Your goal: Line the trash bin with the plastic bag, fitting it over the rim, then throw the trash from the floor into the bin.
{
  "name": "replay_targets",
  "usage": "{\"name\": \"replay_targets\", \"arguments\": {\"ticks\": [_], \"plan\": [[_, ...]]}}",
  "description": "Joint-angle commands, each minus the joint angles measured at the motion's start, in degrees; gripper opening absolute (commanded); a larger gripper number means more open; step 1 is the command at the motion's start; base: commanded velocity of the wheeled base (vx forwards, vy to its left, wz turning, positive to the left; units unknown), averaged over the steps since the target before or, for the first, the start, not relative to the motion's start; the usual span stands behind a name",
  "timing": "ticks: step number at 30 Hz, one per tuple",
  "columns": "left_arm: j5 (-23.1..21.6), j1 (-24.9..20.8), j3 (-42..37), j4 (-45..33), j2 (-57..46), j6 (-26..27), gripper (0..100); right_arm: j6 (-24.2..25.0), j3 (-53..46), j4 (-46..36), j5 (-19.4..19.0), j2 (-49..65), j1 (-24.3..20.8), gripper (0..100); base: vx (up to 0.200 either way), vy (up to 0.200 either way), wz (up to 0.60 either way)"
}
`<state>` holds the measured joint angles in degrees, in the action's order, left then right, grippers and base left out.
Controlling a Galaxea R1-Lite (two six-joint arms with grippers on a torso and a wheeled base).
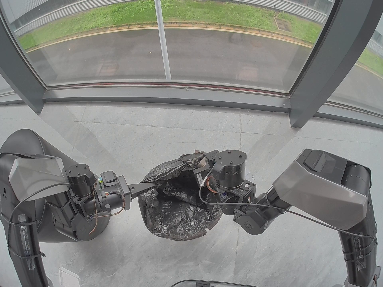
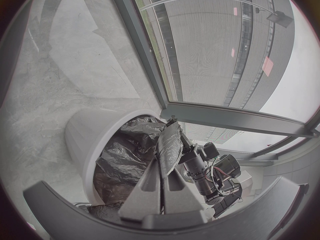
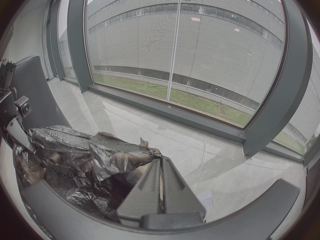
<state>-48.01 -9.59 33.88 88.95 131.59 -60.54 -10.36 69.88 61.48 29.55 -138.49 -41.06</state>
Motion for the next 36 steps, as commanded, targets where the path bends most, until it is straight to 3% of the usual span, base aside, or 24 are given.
{"name": "replay_targets", "arguments": {"ticks": [1, 5, 6, 13, 18, 23, 27, 28, 29, 31, 33, 36], "plan": [[0.02, 0.10, -0.04, -0.01, 0.43, -0.02, 0, -0.01, 0.26, 0.05, -0.02, -1.09, 0.10, 0, 0.000, 0.000, 0.00], [-0.07, 0.10, -0.48, -0.10, 0.25, 3.32, 0, -0.01, 0.26, 0.05, -0.02, -1.00, 0.10, 0, 0.000, 0.000, 0.00], [-0.16, 0.10, -0.65, -0.10, 0.16, 3.94, 100, -0.01, 0.35, 0.05, -0.02, -1.00, 0.10, 0, 0.000, 0.000, 0.00], [0.02, 0.19, -0.22, -0.01, -0.45, 4.82, 100, 0.25, 0.70, 0.05, -0.02, -1.09, 0.19, 0, 0.000, 0.000, 0.00], [1.60, 1.68, 1.28, -1.06, -2.30, 8.77, 100, 0.25, 0.70, 0.05, -0.02, -1.09, 0.28, 0, 0.000, 0.000, 0.00], [3.27, 2.91, 4.71, -9.15, -6.87, 13.43, 100, 0.34, 1.05, 0.05, -0.02, -1.09, 0.36, 0, 0.000, 0.000, 0.00], [12.41, 2.30, 7.69, -20.22, -9.24, 26.96, 100, 0.43, 0.96, 0.05, -0.02, -1.00, 0.36, 0, 0.000, 0.000, 0.00], [12.41, 2.30, 7.69, -20.22, -9.24, 26.96, 100, 0.43, 0.96, 0.05, -0.02, -1.00, 0.36, 0, 0.000, 0.000, 0.00], [20.67, 0.98, 8.13, -25.32, -9.94, 36.72, 100, 0.43, 1.05, 0.05, -0.02, -1.00, 0.36, 0, 0.000, 0.000, 0.00], [27.09, -0.78, 7.52, -25.85, -10.03, 42.08, 100, 0.43, 1.05, 0.05, -0.02, -1.00, 0.36, 0, 0.000, 0.000, 0.00], [31.57, -2.01, 6.20, -24.79, -10.65, 45.16, 100, 0.34, 1.05, 0.05, -0.02, -1.00, 0.36, 0, 0.000, 0.000, 0.00], [31.83, -3.77, 4.09, -23.48, -13.20, 45.33, 100, 0.43, 1.05, 0.05, -0.02, -1.09, 0.36, 0, 0.000, 0.000, 0.00]]}}
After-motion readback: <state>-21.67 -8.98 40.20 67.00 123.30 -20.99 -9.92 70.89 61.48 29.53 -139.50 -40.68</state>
